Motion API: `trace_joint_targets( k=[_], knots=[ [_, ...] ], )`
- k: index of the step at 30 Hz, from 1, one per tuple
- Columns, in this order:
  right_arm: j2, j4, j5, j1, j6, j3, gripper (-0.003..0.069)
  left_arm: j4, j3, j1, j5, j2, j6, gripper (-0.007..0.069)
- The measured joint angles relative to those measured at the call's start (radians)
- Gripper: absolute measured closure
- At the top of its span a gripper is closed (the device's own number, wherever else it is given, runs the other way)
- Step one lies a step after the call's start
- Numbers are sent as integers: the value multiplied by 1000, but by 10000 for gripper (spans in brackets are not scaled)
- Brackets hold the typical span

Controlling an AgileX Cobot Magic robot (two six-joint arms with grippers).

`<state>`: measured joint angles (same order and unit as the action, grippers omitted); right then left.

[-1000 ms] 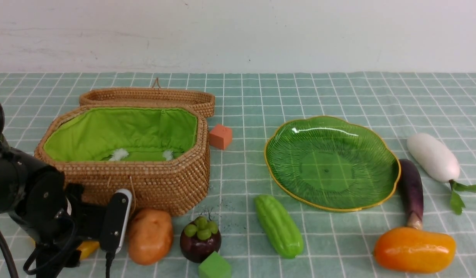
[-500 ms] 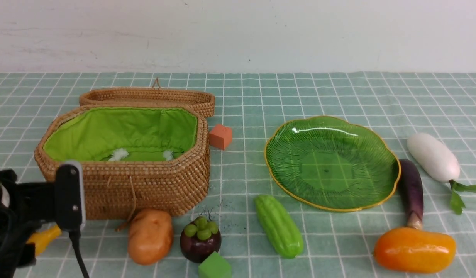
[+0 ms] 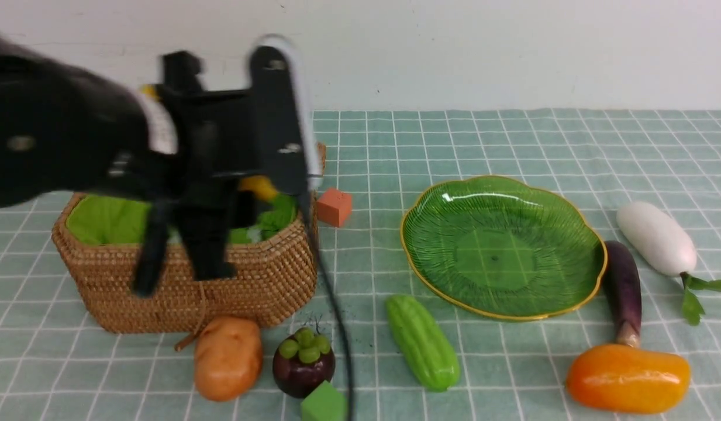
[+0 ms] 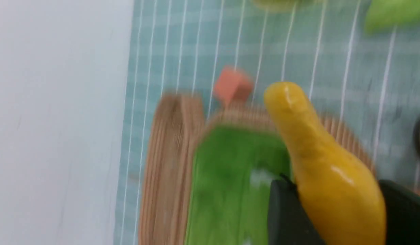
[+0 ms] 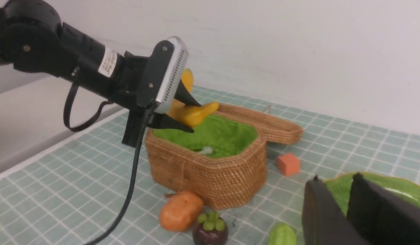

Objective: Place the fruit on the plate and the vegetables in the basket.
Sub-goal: Use the left arm to grab a banana and put it into the right plate

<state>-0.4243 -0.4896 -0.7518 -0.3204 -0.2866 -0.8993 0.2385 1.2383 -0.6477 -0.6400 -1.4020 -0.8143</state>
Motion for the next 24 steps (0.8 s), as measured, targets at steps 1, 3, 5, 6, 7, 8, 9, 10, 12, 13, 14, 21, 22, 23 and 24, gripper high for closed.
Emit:
trace_joint_targets(
  k=[1,3,5,6,7,8,9,10,12,13,14,21,22,23,24],
  knots=[
    [0,49,-19,0,67,0,517,-18,46,-37,16,-71,2,319],
    [0,126,-53,0,144,0,517,-48,113,-70,37,-167,9,319],
    [0,213,-118,0,262,0,517,-91,222,-105,60,-313,12,319],
    [0,234,-146,0,287,0,517,-103,270,-114,69,-372,12,319],
    [0,246,-168,0,306,0,517,-111,320,-119,74,-419,12,319],
    [0,249,-189,0,313,0,517,-113,350,-124,75,-465,14,319],
    [0,253,-208,0,320,0,517,-116,390,-125,75,-510,14,319],
    [0,256,-220,0,324,0,517,-118,420,-127,75,-542,14,319],
    [0,261,-266,0,327,0,517,-139,537,-128,71,-656,14,319],
    [0,262,-275,0,327,0,517,-148,560,-128,70,-687,14,319],
    [0,263,-283,0,327,0,517,-175,608,-128,69,-726,14,319],
    [0,292,-288,0,330,0,512,-350,676,-128,140,-811,-79,319],
    [0,315,-283,0,330,0,510,-411,677,-128,147,-821,-127,319],
    [0,318,-283,0,330,0,510,-424,677,-128,147,-824,-137,319],
    [0,330,-280,0,331,0,508,-454,677,-128,150,-828,-164,319]
  ],
)
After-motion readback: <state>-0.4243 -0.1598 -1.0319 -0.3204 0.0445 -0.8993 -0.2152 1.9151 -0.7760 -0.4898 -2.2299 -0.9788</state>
